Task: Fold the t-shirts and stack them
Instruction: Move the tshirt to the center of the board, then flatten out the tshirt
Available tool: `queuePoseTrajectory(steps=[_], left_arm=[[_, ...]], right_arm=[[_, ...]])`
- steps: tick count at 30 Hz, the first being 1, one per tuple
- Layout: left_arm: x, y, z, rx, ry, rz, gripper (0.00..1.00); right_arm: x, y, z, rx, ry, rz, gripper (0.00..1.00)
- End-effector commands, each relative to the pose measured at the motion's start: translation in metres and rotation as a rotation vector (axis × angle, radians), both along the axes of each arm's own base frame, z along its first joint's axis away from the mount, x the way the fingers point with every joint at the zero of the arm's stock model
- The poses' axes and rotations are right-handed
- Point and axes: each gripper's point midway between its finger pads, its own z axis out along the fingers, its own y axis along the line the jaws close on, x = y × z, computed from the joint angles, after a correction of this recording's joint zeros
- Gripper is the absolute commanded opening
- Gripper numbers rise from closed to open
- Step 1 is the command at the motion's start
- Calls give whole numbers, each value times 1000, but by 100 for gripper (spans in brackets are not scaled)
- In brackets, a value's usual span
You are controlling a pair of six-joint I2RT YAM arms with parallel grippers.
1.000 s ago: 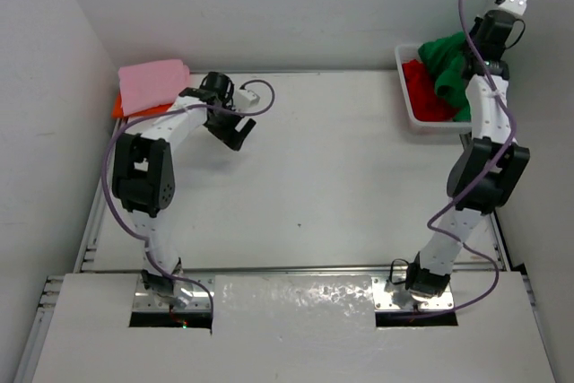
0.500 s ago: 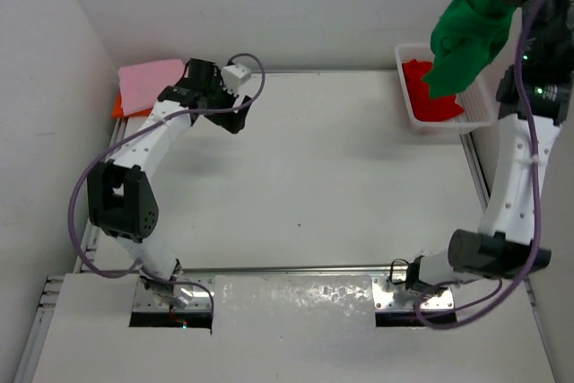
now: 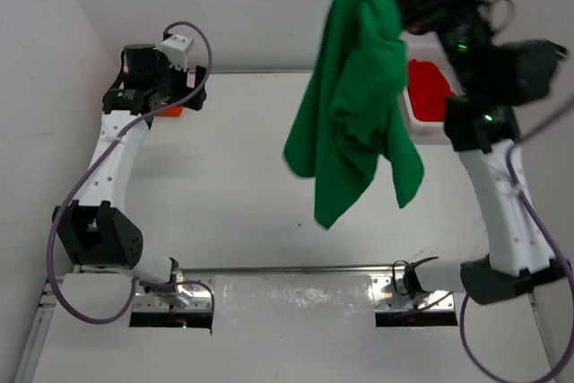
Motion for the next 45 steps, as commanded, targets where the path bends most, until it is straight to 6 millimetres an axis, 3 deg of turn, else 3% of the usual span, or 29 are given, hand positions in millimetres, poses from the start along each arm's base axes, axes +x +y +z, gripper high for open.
queuePoseTrajectory(steps=[1, 3, 4, 6, 7, 8, 9, 10, 12, 13, 14, 15, 16, 18, 19, 20, 22, 23, 24, 25, 26, 27, 28, 30, 33, 34, 37, 42, 45], left_arm=[[1, -1, 30, 2, -81, 17, 88], [1, 0, 30, 10, -79, 21, 89], [1, 3, 29, 21, -79, 29, 89], [2, 4, 25, 34, -72, 32, 89], [3, 5, 22, 40, -66, 29, 89], [4, 5, 17, 45, -53, 28, 89], [5, 3, 13, 42, -44, 17, 89], [5, 1, 6, 48, -28, -1, 89], [5, -4, -14, 45, 30, -35, 88], [6, -6, -22, 53, 51, -47, 88], [4, -11, -35, 60, 97, -67, 86], [2, -13, -41, 81, 114, -91, 86], [-1, -16, -47, 90, 133, -113, 85], [-23, -27, -60, 97, 182, -204, 83], [-32, -30, -64, 151, 181, -286, 81], [-60, -44, -70, 175, 223, -388, 77], [-112, -56, -109, 332, 315, -670, 77], [-139, -60, -117, 421, 344, -730, 77], [-163, -49, -152, 471, 426, -744, 77], [-166, -41, -156, 522, 399, -730, 78], [-173, -29, -168, 564, 424, -713, 78], [-191, -12, -193, 616, 497, -710, 78], [-199, -10, -197, 624, 499, -725, 79], [-225, -20, -218, 555, 516, -815, 82], [-226, -23, -235, 544, 489, -786, 85], [-214, -23, -238, 567, 444, -761, 85], [-218, -13, -257, 623, 461, -763, 86], [-219, -2, -283, 654, 467, -699, 86], [-214, -11, -285, 612, 446, -693, 78]], right_arm=[[101, 80, -108, -105, 369, 135, 0], [133, 92, -169, -88, 550, 165, 0], [152, 92, -218, -79, 667, 129, 0], [164, 86, -269, -62, 804, 72, 0], [169, 82, -318, -88, 904, 33, 0], [170, 78, -347, -115, 971, -3, 1], [173, 73, -371, -169, 998, -45, 10], [181, 71, -407, -222, 1066, -78, 38], [192, 57, -460, -391, 1150, -132, 59], [211, 56, -488, -470, 1205, -150, 95], [206, 38, -523, -576, 1332, -185, 99], [221, 30, -513, -689, 1265, -227, 99], [216, 13, -540, -789, 1338, -293, 99], [215, 4, -531, -889, 1245, -342, 99], [202, 1, -545, -922, 1251, -342, 99], [196, 7, -521, -925, 1153, -352, 99], [168, 15, -540, -971, 1152, -310, 97], [150, 34, -534, -987, 1110, -250, 89], [127, 40, -558, -1028, 1137, -206, 42], [109, 58, -565, -1055, 1119, -162, 12], [97, 62, -572, -1061, 1125, -156, 0], [77, 64, -588, -1066, 1155, -139, 0], [63, 83, -592, -1074, 1130, -96, 4], [38, 95, -614, -1076, 1188, -39, 32], [13, 110, -640, -1128, 1241, -5, 53], [9, 108, -654, -1143, 1285, -9, 56], [-2, 115, -676, -1149, 1347, 3, 61], [-20, 137, -692, -1176, 1362, 112, 63], [-24, 132, -711, -1220, 1413, 101, 61]])
